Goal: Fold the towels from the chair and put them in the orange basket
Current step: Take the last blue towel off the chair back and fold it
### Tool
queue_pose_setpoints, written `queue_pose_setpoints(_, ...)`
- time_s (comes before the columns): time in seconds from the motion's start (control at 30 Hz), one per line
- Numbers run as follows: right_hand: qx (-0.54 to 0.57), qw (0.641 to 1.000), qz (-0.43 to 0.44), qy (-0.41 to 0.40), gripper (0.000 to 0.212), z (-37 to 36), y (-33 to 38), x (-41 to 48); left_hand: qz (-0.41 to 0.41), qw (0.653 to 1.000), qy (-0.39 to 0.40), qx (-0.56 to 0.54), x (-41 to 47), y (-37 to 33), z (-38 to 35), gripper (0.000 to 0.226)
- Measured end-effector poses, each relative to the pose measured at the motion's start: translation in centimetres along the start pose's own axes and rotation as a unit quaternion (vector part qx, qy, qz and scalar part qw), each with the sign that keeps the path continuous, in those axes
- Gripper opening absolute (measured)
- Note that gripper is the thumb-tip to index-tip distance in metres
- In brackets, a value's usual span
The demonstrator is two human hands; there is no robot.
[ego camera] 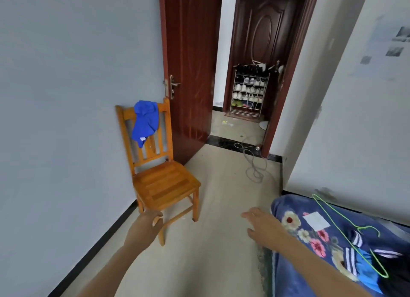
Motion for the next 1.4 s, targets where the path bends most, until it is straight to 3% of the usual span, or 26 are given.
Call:
queue_pose_setpoints(0.2, -0.028, 0.999, 0.028, -0.022, 0.048, 3.7, 1.8, 9.0, 0.007, 0.998, -0.065, -0.013, 6.5, 1.8, 3.9, 0.023)
queue_pose_setpoints(0.4, -0.037, 0.998, 0.032, -0.025, 0.047, 6.1, 2.6, 17.3, 0.029, 0.995, -0.081, -0.044, 13.9, 2.8, 5.9, 0.027)
queue_pose_setpoints(0.67, 0.002, 1.000, 0.016, -0.003, 0.046, 5.6, 0.8, 24.6, 0.058, 0.997, -0.013, -0.046, 20.5, 4.9, 2.9, 0.027)
queue_pose_setpoints(0.77, 0.018, 1.000, 0.013, 0.002, 0.047, 5.4, -1.5, 27.1, 0.036, 0.998, 0.052, -0.021, 22.2, 3.1, 0.3, 0.025)
queue_pose_setpoints(0.87, 0.028, 1.000, 0.014, -0.001, 0.046, 5.8, -3.8, 30.7, 0.027, 0.998, 0.055, -0.019, 25.3, 0.3, -1.1, 0.033)
queue_pose_setpoints(1.1, 0.015, 0.996, 0.087, -0.025, 0.046, 8.5, -10.0, 42.0, 0.058, 0.998, -0.029, 0.005, 34.9, -5.6, -1.7, 0.030)
queue_pose_setpoints(1.4, -0.006, 0.977, 0.212, 0.013, 0.045, 9.4, -11.2, 51.9, 0.163, 0.984, -0.062, -0.018, 38.5, -5.5, -3.3, 0.028)
Point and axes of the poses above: each hand's wrist, its own x-axis towards the middle knuckle, its own z-axis out of the back of the hand, y = z × x, the point moved 1 cm from there along x, towards the middle knuckle, and after that the axes turned 6 degrees about z, right-handed, at the moved point
